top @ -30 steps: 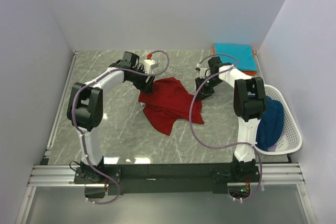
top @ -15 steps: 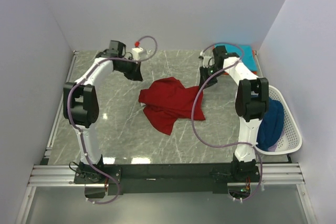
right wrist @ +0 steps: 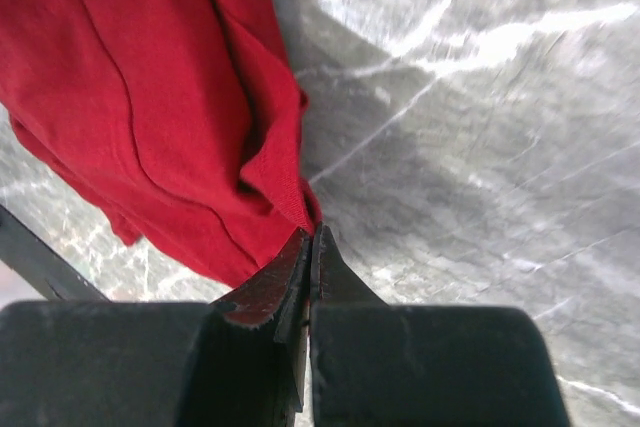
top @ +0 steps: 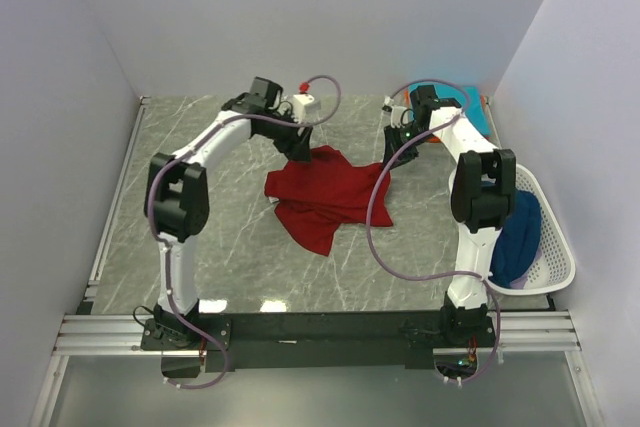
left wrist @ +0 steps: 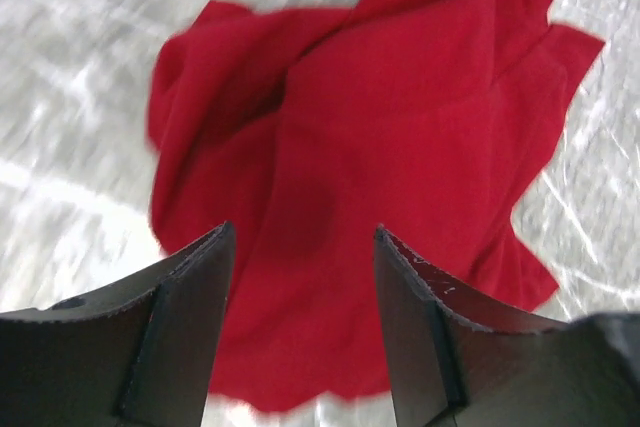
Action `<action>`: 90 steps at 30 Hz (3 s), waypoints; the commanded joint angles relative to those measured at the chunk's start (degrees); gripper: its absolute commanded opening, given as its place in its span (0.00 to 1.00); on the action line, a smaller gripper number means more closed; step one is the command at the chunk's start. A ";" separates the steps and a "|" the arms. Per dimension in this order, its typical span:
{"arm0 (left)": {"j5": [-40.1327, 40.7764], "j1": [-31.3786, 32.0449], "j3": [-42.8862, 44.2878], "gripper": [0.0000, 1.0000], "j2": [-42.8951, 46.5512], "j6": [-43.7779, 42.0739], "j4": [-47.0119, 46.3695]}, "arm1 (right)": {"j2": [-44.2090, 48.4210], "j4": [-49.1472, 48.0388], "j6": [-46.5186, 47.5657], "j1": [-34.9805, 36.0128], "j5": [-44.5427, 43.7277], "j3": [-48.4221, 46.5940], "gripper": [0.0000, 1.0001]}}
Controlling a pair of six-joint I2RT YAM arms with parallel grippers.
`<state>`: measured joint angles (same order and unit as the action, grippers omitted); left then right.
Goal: Fold and stack the t-shirts
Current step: Flatten the tshirt out
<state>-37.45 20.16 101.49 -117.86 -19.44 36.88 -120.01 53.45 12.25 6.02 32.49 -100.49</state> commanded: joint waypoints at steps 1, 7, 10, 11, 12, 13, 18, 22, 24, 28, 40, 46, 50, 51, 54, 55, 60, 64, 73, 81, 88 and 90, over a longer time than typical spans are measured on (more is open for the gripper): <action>0.18 1.01 5.20 0.63 -4.74 2.39 -0.24 | 4.16 0.60 1.37 -0.05 0.99 0.55 0.00; 3.09 3.57 6.34 0.57 -7.90 2.74 -0.59 | 5.31 0.42 1.90 -0.05 1.09 2.75 0.00; 2.74 3.92 7.66 0.41 -9.58 2.13 2.04 | 5.31 0.43 2.25 -0.22 0.82 3.02 0.00; 2.65 3.92 7.67 0.31 -9.58 2.13 2.31 | 5.22 0.60 2.34 -0.13 0.56 2.93 0.00; 2.73 3.74 7.41 0.21 -8.71 2.30 1.36 | 5.22 0.69 2.34 -0.31 0.47 2.75 0.00; 1.95 3.48 6.45 0.06 -8.00 2.39 0.48 | 5.22 0.78 2.43 -0.48 0.29 2.49 0.00; 0.98 -0.47 8.18 0.00 -2.73 3.80 -2.35 | 4.25 2.18 2.78 -1.45 -0.76 -2.07 0.00; -0.51 -6.00 15.73 0.00 -1.32 3.18 0.46 | 3.55 3.68 2.69 -2.85 -1.29 -8.48 0.00; -1.74 -9.43 16.80 0.00 0.34 2.57 0.73 | 3.29 4.47 2.78 -3.47 -1.90 -13.31 0.00; -2.19 -13.83 16.11 0.00 4.56 2.91 -3.47 | 2.23 5.17 2.43 -3.65 -4.88 -24.82 0.00; -8.15 -19.99 0.87 0.01 27.40 -8.12 -19.58 | 19.79 -8.54 1.53 -2.78 -0.59 -23.91 0.00; -8.61 -22.16 -34.33 0.08 46.74 -27.92 -13.41 | 33.77 -5.38 12.08 9.68 0.56 -0.62 0.00; -8.78 -28.85 -51.81 0.28 56.93 -32.06 -13.26 | 37.39 -0.22 19.20 28.31 -3.48 14.87 0.29; -10.52 -30.60 -53.14 0.37 57.39 -35.19 -11.24 | 36.95 1.20 20.69 34.96 -3.49 15.84 0.41; -14.56 -37.55 -53.33 0.89 58.18 -43.21 1.58 | 35.28 4.47 21.68 37.92 1.51 16.55 0.88; -15.62 -40.61 -52.02 0.89 58.01 -44.53 4.22 | 34.67 4.03 21.15 37.23 2.05 15.59 0.88; -17.31 -43.37 -47.10 0.84 50.91 -35.87 8.30 | 27.56 -1.15 15.98 30.81 -0.31 9.36 0.84; -13.11 -42.75 -43.40 0.70 41.33 -18.82 1.28 | 10.99 -2.39 8.77 28.96 -5.50 -4.22 0.75; -1.41 -39.95 -38.74 0.81 27.08 3.70 -7.43 | -13.74 -3.08 -2.75 28.17 -9.28 -28.43 0.78; 10.27 -33.44 -33.57 0.75 16.80 11.88 -11.48 | -19.74 -6.34 -2.41 28.87 -12.71 -27.14 0.71; 14.33 -27.73 -22.75 0.55 6.52 12.32 -9.37 | -15.79 -1.52 2.86 30.80 -15.08 -13.79 0.36; 14.42 -26.24 -18.89 0.39 4.58 12.67 -8.94 | -13.78 -0.28 4.71 31.24 -15.44 -7.84 0.26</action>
<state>-24.95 -8.51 76.73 -111.74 -7.68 28.51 -136.68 47.46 13.43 35.31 18.74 -116.11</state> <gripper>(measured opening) 0.471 0.287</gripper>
